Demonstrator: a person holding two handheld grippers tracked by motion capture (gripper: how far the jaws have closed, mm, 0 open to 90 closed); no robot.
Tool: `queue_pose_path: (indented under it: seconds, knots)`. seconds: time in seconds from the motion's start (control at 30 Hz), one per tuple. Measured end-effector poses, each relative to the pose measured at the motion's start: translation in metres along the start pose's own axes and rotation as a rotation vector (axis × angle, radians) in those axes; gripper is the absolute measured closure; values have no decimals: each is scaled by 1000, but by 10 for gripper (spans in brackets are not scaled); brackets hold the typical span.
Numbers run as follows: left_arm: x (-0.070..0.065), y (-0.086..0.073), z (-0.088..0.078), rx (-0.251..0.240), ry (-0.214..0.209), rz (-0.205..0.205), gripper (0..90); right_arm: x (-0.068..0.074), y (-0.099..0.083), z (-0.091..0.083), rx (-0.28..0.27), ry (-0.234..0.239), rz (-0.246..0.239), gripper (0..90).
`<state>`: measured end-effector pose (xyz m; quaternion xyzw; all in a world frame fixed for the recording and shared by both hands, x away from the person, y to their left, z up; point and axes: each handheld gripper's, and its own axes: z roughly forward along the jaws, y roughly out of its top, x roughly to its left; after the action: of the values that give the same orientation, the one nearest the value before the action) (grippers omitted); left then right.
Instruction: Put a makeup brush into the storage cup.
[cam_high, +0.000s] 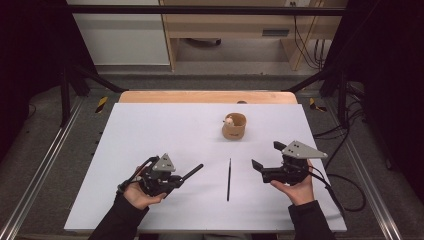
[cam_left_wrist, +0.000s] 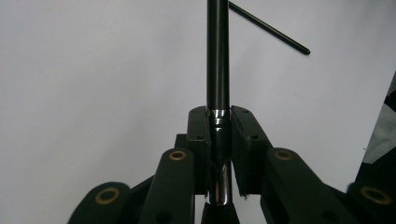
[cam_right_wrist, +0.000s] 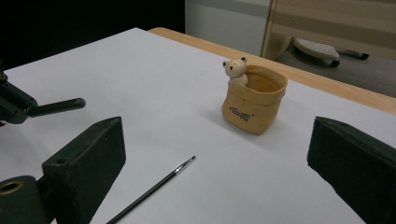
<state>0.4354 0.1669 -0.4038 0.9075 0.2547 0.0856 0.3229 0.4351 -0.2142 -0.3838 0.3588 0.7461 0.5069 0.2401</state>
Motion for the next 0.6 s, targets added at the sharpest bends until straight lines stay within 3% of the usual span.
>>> queue_pose_path:
  seconds: [0.6]
  knots:
    - [0,20,-6,-6,-14,55,782,23,11,12,42,49,-69,52]
